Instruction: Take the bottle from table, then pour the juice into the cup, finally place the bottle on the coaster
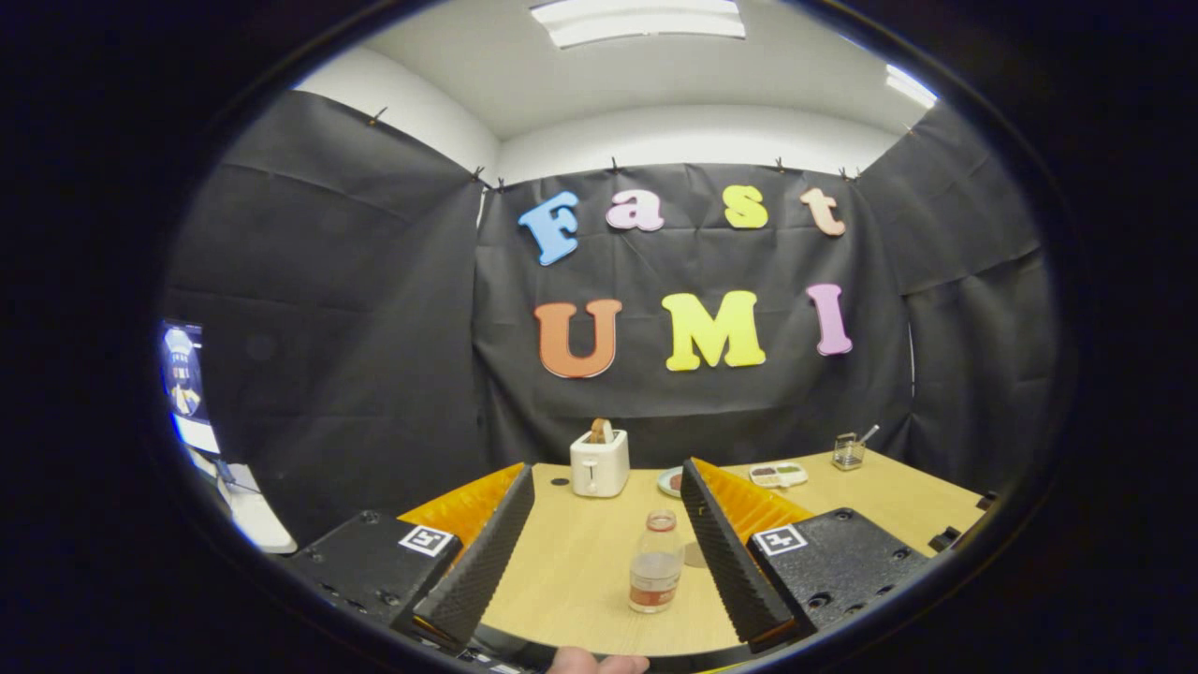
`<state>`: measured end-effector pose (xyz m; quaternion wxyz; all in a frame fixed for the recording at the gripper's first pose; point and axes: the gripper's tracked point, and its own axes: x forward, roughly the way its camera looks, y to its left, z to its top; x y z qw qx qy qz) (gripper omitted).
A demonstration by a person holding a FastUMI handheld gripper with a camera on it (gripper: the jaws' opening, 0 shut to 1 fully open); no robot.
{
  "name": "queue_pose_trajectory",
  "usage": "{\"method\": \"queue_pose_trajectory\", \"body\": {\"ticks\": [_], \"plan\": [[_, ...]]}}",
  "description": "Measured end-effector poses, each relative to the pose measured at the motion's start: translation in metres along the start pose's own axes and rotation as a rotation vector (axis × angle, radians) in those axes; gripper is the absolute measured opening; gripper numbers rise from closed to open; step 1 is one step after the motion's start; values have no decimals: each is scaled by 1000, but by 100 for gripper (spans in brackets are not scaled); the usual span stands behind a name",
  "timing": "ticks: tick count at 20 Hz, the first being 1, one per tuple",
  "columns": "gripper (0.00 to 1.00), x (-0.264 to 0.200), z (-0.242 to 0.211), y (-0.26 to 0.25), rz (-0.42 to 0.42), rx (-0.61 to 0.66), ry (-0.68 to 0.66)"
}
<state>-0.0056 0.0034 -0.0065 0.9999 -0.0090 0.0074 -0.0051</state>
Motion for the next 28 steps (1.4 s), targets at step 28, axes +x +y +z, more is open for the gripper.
{"method": "queue_pose_trajectory", "body": {"ticks": [28], "plan": [[100, 36, -170, -61, -195, -24, 466]]}}
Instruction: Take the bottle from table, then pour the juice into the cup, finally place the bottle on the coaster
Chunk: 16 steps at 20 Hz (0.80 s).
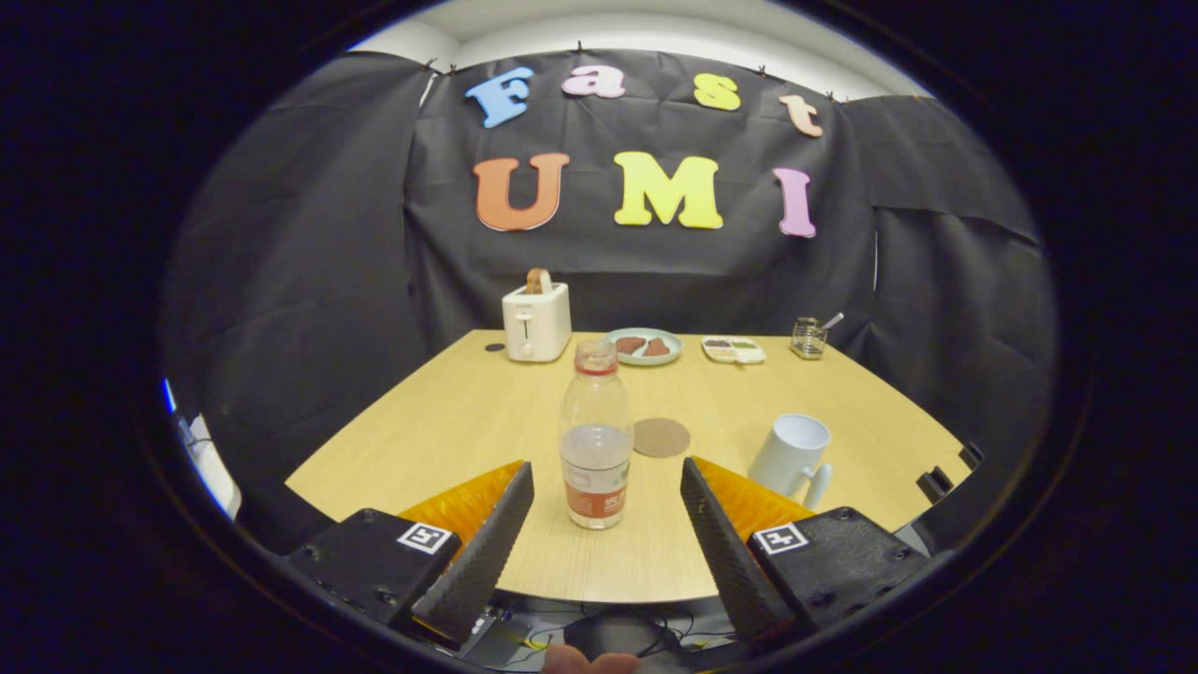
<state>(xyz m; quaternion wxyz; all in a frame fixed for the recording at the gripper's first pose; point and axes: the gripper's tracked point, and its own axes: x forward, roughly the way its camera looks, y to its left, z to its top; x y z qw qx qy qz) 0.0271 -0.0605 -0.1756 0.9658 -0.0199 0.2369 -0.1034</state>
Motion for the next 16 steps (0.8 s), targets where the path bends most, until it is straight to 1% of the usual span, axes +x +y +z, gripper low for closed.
{"method": "queue_pose_trajectory", "body": {"ticks": [4, 8, 12, 16], "plan": [[100, 34, -21, 1, -14, -3, 76], [100, 63, -35, 10, -23, -39, 134], [100, 81, -38, 21, -17, -59, 150], [100, 97, -39, 23, -28, -72, 165]]}}
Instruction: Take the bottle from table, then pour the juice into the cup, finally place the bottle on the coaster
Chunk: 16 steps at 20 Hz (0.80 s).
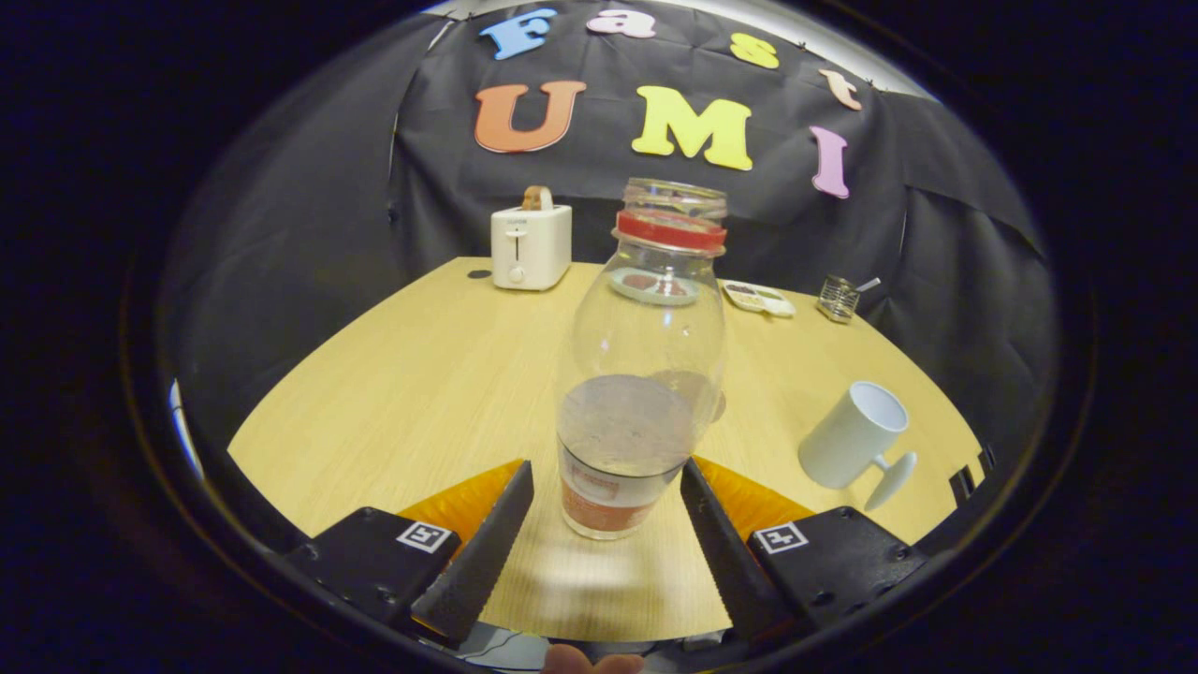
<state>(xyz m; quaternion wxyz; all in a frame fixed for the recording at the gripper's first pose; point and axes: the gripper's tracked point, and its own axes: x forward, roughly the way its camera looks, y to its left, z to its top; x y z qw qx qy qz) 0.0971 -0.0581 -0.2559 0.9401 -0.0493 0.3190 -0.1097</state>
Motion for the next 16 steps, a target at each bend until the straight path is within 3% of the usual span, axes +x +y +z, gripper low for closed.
{"method": "queue_pose_trajectory", "body": {"ticks": [6, 11, 16], "plan": [[100, 14, -3, -7, -37, 3, 38], [87, 9, 3, -6, -13, 27, 23], [83, -3, 3, -8, 17, 76, 30]]}}
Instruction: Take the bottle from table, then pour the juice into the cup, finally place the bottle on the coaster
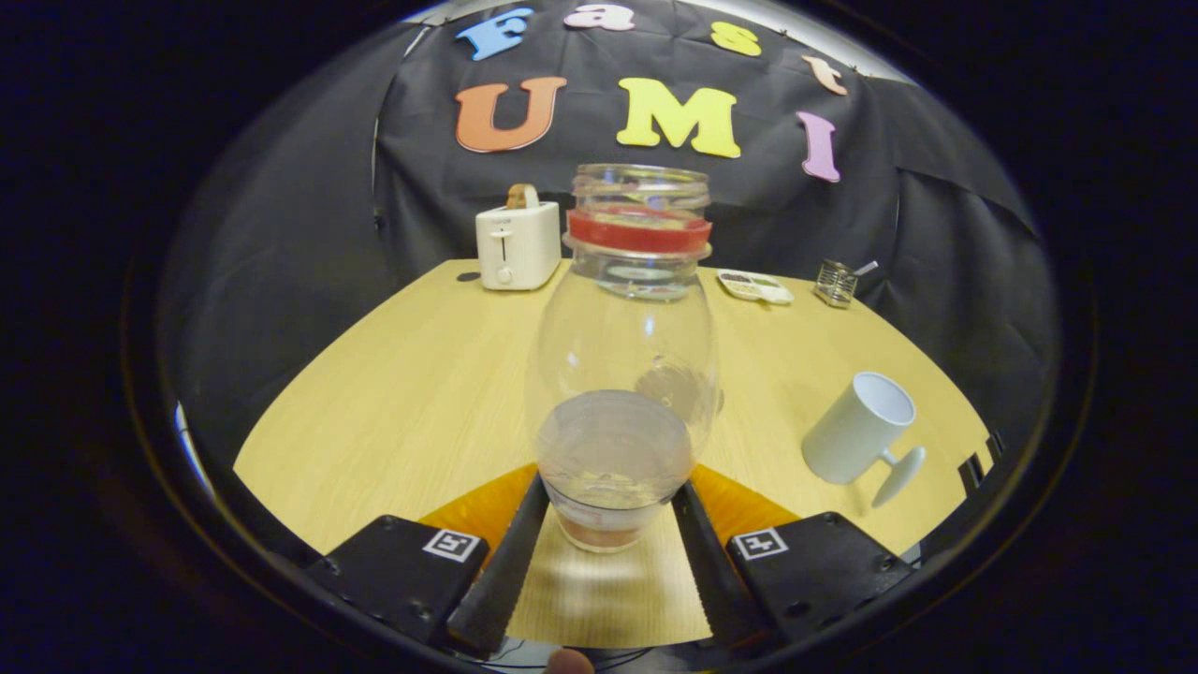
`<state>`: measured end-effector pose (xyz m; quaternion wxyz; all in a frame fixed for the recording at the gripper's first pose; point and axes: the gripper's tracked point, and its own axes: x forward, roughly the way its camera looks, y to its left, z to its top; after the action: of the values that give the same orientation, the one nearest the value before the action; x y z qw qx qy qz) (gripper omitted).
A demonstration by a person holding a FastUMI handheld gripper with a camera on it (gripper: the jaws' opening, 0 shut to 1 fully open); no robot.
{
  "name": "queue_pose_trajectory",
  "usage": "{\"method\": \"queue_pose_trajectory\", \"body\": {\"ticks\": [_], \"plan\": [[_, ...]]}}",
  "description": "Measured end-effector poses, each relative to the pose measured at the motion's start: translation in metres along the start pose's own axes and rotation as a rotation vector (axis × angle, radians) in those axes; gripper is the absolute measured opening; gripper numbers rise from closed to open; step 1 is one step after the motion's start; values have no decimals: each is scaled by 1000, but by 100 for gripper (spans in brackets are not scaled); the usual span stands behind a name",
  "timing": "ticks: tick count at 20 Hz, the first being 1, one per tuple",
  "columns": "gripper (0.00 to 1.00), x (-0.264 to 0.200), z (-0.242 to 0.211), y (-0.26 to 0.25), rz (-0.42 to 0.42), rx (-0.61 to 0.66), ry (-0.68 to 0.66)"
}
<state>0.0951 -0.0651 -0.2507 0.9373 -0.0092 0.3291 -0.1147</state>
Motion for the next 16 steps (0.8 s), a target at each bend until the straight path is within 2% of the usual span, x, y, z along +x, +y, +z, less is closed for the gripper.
{"method": "queue_pose_trajectory", "body": {"ticks": [5, 9, 16], "plan": [[80, -7, -3, 1, 45, 42, 32], [78, -11, 0, -1, 98, 154, 56], [76, -3, 37, -8, 201, 327, 28]]}}
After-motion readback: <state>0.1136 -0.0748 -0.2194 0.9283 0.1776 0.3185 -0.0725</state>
